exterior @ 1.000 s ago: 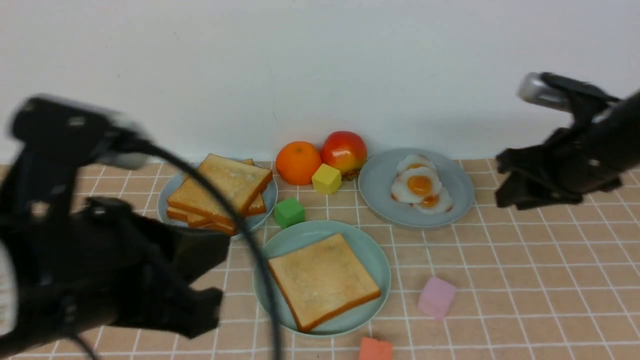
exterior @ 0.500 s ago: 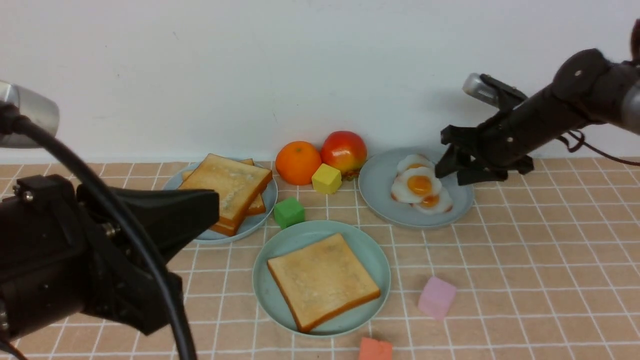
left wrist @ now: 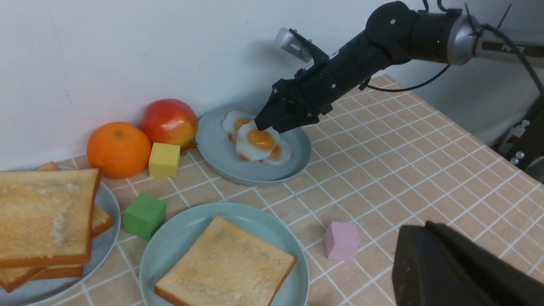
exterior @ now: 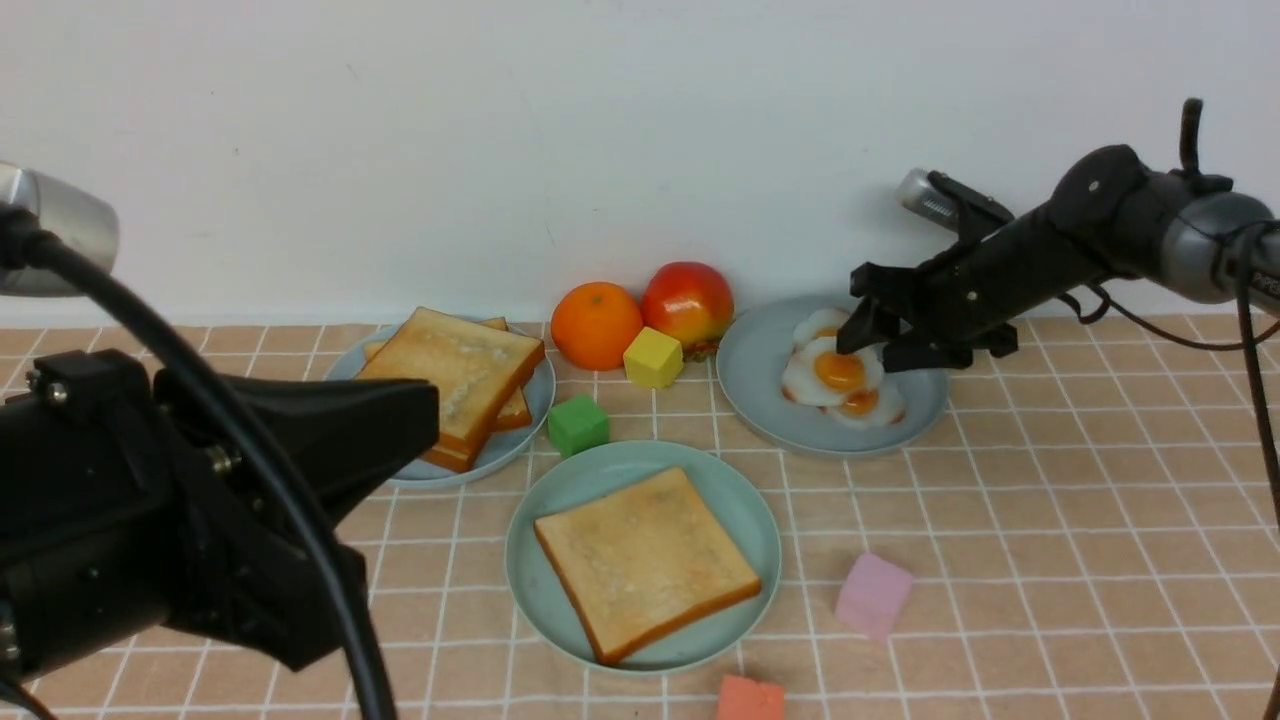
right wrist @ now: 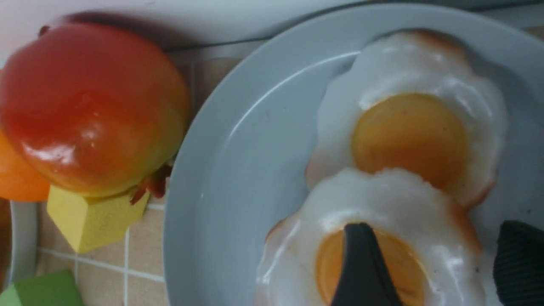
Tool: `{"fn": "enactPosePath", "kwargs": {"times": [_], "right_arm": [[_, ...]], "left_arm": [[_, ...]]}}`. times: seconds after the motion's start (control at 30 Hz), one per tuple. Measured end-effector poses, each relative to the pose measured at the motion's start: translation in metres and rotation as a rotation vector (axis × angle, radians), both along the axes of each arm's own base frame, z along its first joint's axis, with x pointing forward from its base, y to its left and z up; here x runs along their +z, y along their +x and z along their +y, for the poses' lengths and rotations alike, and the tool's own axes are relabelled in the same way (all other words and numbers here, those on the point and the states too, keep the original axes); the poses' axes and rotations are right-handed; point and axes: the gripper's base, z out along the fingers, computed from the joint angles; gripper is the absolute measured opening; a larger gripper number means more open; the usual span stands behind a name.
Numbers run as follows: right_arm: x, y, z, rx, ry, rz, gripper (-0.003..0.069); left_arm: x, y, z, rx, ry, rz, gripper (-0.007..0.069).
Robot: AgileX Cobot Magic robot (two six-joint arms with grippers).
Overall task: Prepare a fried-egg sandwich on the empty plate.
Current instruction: Use the right arm to grab a fried egg
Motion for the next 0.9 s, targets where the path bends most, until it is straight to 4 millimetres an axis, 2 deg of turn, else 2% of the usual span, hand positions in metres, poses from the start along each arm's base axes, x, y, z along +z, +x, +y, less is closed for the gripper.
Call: {"fn": "enactPosePath", "kwargs": {"times": [0.2, 0.33, 0.47, 0.5, 0.53, 0.7, 0.8, 0.9], "right_arm": [[-0.0002, 0.0016, 0.0005, -0.008, 0.012, -0.012, 0.042], [0.0, 0.0017, 0.0008, 0.014, 0.002, -0.027, 0.0393], [0.0001, 0.0017, 0.0009, 0.02, 0.001, -0.032, 0.0323], [0.0002, 0.0017, 0.001, 0.021, 0.002, -0.033, 0.0278], [0.0002, 0.0017, 0.001, 0.021, 0.002, -0.033, 0.0272], [0.0004, 0.0018, 0.0012, 0.02, 0.005, -0.033, 0.0129], [0.0009, 0.0018, 0.0018, 0.019, 0.014, -0.032, 0.0092], [0.0024, 0.0011, 0.0024, 0.028, 0.018, -0.026, 0.0089]], "left_arm": [[-0.0016, 0.0016, -0.0018, 0.0, 0.008, 0.007, -0.0013], [-0.0032, 0.0031, -0.0034, 0.0, 0.015, 0.013, -0.0013], [-0.0032, 0.0031, -0.0034, 0.0, 0.015, 0.013, -0.0013], [-0.0032, 0.0031, -0.0034, 0.0, 0.015, 0.013, -0.0013], [-0.0032, 0.0031, -0.0034, 0.0, 0.015, 0.013, -0.0013], [-0.0032, 0.0031, -0.0034, 0.0, 0.015, 0.013, -0.0013], [-0.0032, 0.0031, -0.0034, 0.0, 0.015, 0.013, -0.0011], [-0.0032, 0.0031, -0.0034, 0.0, 0.015, 0.013, -0.001]]}}
